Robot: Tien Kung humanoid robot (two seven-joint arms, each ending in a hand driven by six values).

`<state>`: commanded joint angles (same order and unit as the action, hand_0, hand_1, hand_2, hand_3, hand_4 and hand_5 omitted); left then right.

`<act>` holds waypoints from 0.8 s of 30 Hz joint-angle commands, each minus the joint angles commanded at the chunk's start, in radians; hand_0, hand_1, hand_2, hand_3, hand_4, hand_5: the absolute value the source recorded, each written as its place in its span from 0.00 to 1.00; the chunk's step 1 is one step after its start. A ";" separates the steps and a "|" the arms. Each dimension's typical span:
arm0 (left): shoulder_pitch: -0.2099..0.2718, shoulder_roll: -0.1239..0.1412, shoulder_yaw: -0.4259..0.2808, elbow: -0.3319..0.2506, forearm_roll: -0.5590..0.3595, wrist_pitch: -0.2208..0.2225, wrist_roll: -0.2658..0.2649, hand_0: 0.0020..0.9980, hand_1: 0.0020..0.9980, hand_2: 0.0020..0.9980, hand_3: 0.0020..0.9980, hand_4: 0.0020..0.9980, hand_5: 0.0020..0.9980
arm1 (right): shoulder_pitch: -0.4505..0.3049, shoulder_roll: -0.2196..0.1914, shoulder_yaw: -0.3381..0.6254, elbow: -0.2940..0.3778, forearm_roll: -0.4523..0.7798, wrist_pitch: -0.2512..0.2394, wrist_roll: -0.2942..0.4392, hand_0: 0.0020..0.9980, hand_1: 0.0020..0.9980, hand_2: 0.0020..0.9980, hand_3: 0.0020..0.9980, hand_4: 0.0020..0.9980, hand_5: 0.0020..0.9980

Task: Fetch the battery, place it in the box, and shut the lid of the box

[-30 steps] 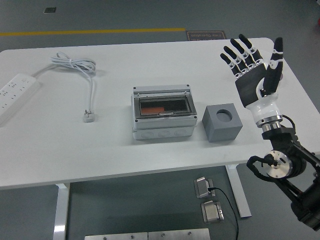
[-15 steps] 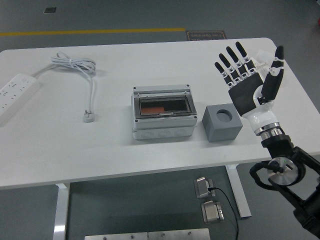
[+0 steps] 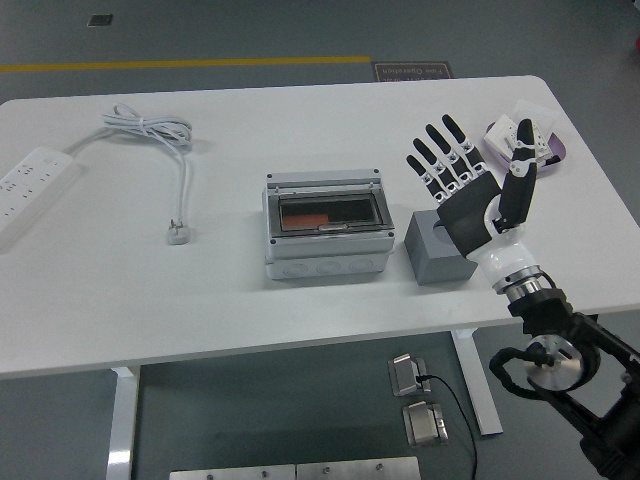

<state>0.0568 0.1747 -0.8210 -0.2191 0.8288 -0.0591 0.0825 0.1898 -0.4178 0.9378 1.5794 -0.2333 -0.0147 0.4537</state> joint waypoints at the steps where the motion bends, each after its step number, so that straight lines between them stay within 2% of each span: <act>1: 0.008 0.001 0.005 -0.002 0.001 0.002 -0.010 0.65 0.73 0.74 0.66 0.67 0.21 | -0.001 0.000 0.003 0.000 -0.003 0.001 -0.003 1.00 0.92 0.93 0.89 1.00 1.00; 8: 0.052 0.001 0.007 -0.016 -0.004 0.081 -0.152 0.65 0.73 0.74 0.68 0.68 0.22 | -0.012 0.004 0.021 -0.002 -0.012 0.006 -0.010 1.00 0.91 0.93 0.89 1.00 1.00; 12: 0.063 -0.002 0.006 -0.018 -0.017 0.110 -0.220 0.65 0.73 0.74 0.68 0.68 0.22 | -0.016 0.004 0.030 -0.004 -0.013 0.004 -0.011 1.00 0.91 0.93 0.89 1.00 1.00; 17: 0.062 -0.006 0.005 -0.019 -0.018 0.120 -0.219 0.65 0.72 0.73 0.67 0.68 0.22 | -0.017 -0.001 0.047 -0.007 -0.017 -0.021 0.002 1.00 0.91 0.93 0.89 1.00 1.00; 24: 0.050 -0.007 0.016 -0.018 -0.034 0.108 -0.187 0.65 0.71 0.72 0.67 0.69 0.24 | -0.018 -0.011 0.089 -0.004 -0.074 -0.112 0.041 1.00 0.91 0.92 0.89 1.00 1.00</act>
<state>0.1068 0.1679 -0.8054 -0.2370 0.7952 0.0493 -0.1040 0.1715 -0.4293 1.0264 1.5752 -0.3074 -0.1270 0.4949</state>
